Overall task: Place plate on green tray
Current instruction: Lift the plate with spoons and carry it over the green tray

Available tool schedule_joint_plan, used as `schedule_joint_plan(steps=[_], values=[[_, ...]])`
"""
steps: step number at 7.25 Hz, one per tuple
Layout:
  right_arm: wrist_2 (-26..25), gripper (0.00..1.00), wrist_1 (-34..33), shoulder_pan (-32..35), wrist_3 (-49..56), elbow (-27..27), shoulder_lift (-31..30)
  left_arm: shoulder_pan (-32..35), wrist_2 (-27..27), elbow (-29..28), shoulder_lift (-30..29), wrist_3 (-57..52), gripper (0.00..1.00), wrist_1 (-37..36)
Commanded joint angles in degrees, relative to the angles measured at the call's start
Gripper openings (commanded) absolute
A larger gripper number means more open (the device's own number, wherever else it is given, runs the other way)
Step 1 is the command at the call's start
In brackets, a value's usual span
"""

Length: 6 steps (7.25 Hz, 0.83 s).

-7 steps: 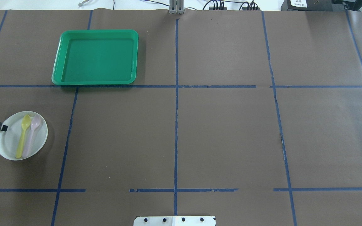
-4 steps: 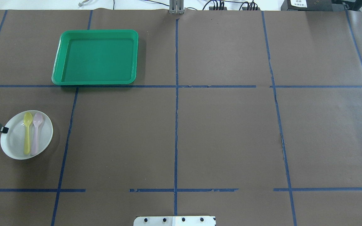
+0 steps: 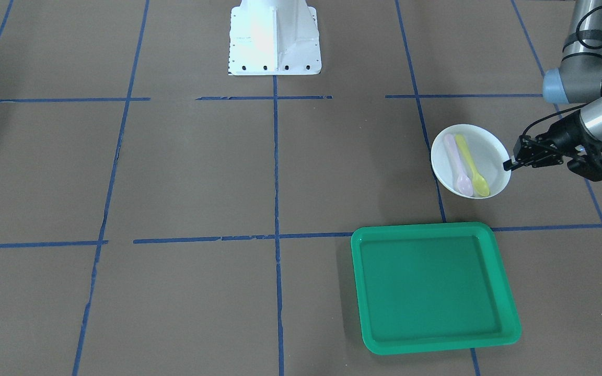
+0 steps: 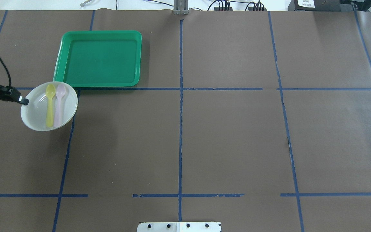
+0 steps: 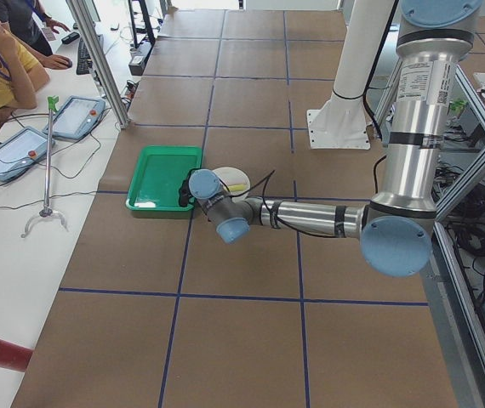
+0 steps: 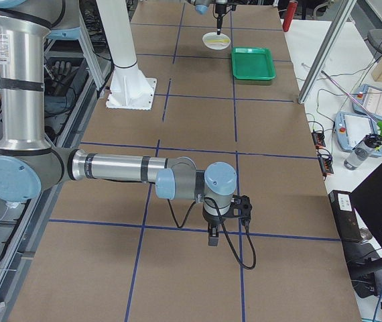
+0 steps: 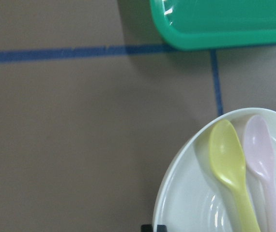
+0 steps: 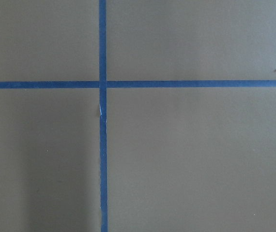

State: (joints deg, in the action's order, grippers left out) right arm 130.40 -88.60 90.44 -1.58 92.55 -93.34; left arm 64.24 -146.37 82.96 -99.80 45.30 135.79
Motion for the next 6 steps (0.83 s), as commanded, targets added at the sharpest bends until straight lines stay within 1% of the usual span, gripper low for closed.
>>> schedule_joint_plan(steps=[1, 2, 3, 4, 5, 6], values=[[0.0, 1.00, 0.0, 0.0, 0.0, 0.0, 0.0, 0.8, 0.3, -12.5, -16.4, -0.4, 0.00, -6.1], [0.0, 1.00, 0.0, 0.0, 0.0, 0.0, 0.0, 0.5, 1.6, -21.4, -23.2, -0.5, 0.00, -6.0], [0.0, 1.00, 0.0, 0.0, 0.0, 0.1, -0.1, -0.5, 7.4, -31.3, -29.4, -0.4, 0.00, -5.5], [0.0, 1.00, 0.0, 0.0, 0.0, 0.0, -0.1, -1.7, 8.4, -35.5, -31.9, -0.3, 0.00, -3.5], [0.0, 1.00, 0.0, 0.0, 0.0, 0.0, 0.0, -2.9, 8.5, -35.9, -31.9, -0.1, 0.00, -3.3], [-0.1, 1.00, 0.0, 0.0, 0.0, 0.0, 0.0, -3.3, 8.5, -36.0, -31.9, 0.2, 0.61, -3.3]])
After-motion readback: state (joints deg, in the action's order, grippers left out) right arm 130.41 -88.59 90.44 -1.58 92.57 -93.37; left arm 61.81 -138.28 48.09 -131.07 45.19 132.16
